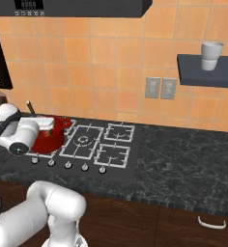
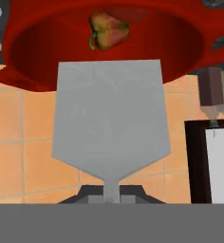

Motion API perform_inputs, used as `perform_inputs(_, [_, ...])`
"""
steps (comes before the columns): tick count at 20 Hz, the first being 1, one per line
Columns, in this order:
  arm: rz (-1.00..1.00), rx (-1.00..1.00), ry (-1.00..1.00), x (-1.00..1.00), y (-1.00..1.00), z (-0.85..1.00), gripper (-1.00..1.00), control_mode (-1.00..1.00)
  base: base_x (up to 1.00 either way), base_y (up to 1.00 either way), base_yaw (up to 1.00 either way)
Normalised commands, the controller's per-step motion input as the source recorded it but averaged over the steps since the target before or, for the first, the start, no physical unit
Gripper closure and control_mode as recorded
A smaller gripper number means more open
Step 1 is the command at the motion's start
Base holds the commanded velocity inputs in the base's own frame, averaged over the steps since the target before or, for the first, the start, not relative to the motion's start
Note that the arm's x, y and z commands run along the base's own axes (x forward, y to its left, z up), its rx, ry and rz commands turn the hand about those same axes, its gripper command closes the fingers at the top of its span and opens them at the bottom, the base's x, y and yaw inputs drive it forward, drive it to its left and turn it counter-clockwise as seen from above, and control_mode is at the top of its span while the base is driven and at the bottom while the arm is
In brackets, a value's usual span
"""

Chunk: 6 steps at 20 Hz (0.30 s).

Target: Put the bell pepper and bell pepper in the pot. Retrieve the spatula and lightly stir the vegetables in the pot.

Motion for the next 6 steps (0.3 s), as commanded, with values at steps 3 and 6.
perform_inputs(3, [-0.09, 0.02, 0.24, -0.47, -0.02, 0.49, 1.00, -1.00, 0.00, 0.00, 0.00])
perform_inputs(6, [-0.06, 0.00, 0.39, -0.01, 0.00, 0.00, 1.00, -1.00, 0.00, 0.00, 0.00])
